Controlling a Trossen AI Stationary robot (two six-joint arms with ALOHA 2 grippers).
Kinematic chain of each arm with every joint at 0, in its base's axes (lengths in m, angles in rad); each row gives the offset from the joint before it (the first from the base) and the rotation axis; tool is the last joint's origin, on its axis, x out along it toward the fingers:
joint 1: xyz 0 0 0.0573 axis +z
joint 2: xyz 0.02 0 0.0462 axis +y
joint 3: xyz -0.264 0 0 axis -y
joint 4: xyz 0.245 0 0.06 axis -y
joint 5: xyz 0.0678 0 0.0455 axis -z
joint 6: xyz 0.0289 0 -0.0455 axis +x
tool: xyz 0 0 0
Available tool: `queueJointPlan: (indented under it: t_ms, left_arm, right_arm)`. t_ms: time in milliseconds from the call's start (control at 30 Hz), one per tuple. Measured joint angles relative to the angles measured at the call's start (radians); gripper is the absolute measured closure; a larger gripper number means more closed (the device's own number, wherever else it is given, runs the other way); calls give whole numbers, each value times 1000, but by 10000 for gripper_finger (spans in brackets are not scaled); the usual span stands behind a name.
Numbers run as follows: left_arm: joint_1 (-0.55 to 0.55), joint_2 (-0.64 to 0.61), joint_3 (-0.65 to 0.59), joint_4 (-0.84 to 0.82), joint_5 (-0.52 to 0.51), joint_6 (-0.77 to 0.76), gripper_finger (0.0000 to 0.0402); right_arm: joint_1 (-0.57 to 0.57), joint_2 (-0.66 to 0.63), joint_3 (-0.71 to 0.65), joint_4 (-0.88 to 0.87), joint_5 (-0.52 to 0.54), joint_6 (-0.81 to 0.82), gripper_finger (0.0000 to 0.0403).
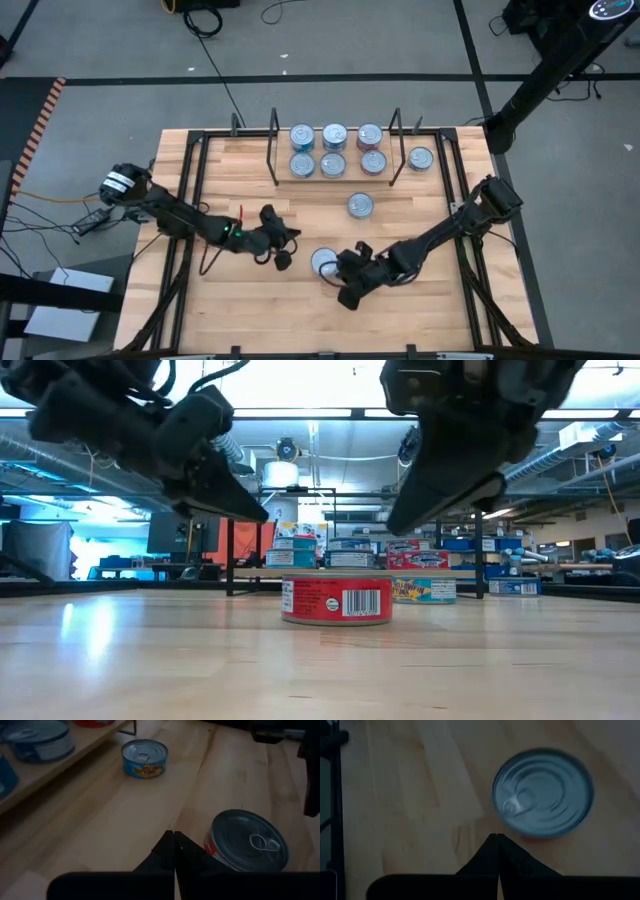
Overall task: Stack canned seafood by type on shelf
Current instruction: Stack the red tuna can on top of the red tuna can on the shelf
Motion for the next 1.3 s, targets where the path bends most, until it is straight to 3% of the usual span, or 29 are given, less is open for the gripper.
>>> queueJointPlan:
  t_ms: [133,300,567,800,1300]
  left_arm:
    - [52,49,0,67,94,96,400]
    - [94,198,1,283,232,136,400]
    - [120,410,39,519,290,114,400]
    - [121,498,92,538,311,90,400]
    - [121,497,97,480,339,90,400]
  right_arm:
    - [19,13,1,10,-2,11,393]
    - [34,50,0,25,-15,-3,393]
    - [33,115,1,78,-30,-16,393]
    - [13,142,2,102,-24,-16,393]
    - [-53,157,0,169,-35,-16,393]
